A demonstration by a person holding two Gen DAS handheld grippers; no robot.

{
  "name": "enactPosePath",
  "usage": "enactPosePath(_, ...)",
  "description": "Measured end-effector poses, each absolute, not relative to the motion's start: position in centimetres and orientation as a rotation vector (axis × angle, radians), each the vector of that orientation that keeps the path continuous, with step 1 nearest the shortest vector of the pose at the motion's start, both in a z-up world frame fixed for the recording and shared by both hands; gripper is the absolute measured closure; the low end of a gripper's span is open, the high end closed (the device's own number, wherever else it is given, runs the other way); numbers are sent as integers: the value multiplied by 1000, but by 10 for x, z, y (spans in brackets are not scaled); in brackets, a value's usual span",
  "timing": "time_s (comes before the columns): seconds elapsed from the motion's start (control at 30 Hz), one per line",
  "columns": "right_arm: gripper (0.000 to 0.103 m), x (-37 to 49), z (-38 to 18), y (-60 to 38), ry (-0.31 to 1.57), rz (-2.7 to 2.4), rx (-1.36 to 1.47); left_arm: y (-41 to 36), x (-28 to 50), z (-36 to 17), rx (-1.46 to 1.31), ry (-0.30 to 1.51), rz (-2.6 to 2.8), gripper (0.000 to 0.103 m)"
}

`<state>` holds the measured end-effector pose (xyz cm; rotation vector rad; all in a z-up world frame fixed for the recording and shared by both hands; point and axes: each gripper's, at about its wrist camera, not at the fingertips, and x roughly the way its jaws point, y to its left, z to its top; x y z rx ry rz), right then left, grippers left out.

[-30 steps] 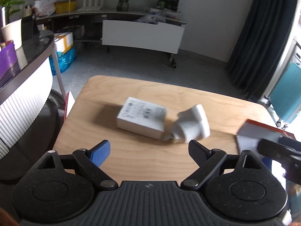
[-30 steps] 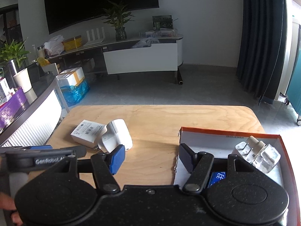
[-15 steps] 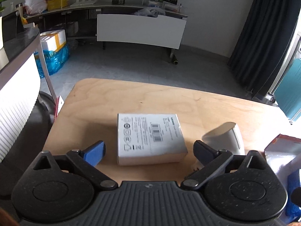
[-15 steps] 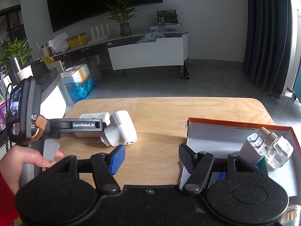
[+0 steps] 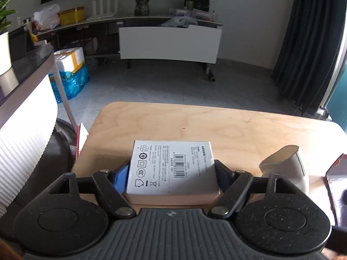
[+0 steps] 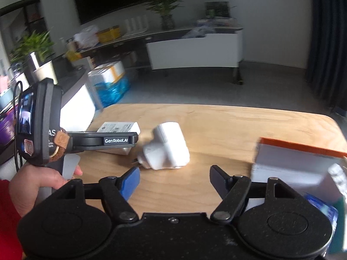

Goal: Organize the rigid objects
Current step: 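Close left tool on white charger box while right tool grips white socket adapter, then carry white charger box with left tool while right tool carries socket adapter to box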

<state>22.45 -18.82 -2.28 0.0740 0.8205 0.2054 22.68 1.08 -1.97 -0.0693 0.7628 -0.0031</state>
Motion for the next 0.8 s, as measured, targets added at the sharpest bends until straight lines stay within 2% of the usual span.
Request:
enactPosePath(0.23,12,264,-42,-167,826,286,-13,41,196,-1,-97,744,11,24)
enactPosePath(0.53,7,295,-68,-152,889,317,-59,44,183,-6,-99,734,-26,24)
enactPosePath(0.63,13,293,-71,-154,880,324,-12,45,182,-6,-102,729,-30,24)
enactPosePath(0.7,21,290,-68,-156,864,310,10,44,181,-6,-102,727,-32,24)
enactPosePath(0.8,21,285,-63,-158,856,289,17,41,178,-6,-91,724,-41,24)
